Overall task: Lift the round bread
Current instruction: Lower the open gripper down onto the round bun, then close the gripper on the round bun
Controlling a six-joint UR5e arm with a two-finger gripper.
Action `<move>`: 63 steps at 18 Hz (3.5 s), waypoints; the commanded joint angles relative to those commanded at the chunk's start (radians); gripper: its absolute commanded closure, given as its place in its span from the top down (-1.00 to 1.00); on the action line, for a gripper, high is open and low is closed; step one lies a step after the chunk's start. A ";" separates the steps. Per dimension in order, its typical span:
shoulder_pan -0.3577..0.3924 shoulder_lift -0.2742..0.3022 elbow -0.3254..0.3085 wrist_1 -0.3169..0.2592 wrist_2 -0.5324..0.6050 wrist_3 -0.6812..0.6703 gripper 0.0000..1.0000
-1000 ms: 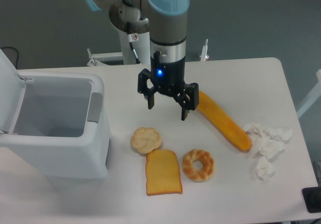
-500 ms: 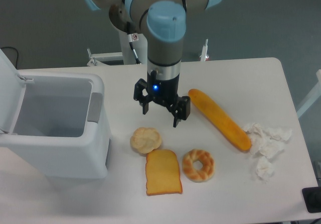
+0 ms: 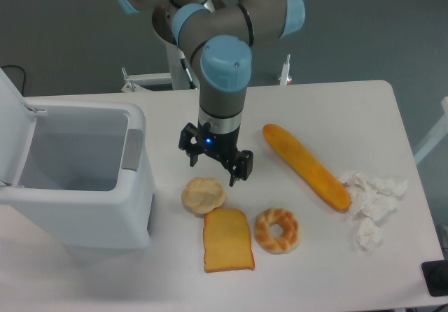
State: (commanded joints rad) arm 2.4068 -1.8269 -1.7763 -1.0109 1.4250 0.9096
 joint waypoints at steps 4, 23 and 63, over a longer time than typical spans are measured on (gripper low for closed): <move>-0.003 -0.009 -0.024 0.000 0.003 0.075 1.00; -0.080 -0.138 -0.002 0.003 0.110 0.127 1.00; -0.107 -0.206 0.009 0.020 0.149 0.114 0.80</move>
State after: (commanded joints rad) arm 2.2994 -2.0325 -1.7672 -0.9909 1.5739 1.0232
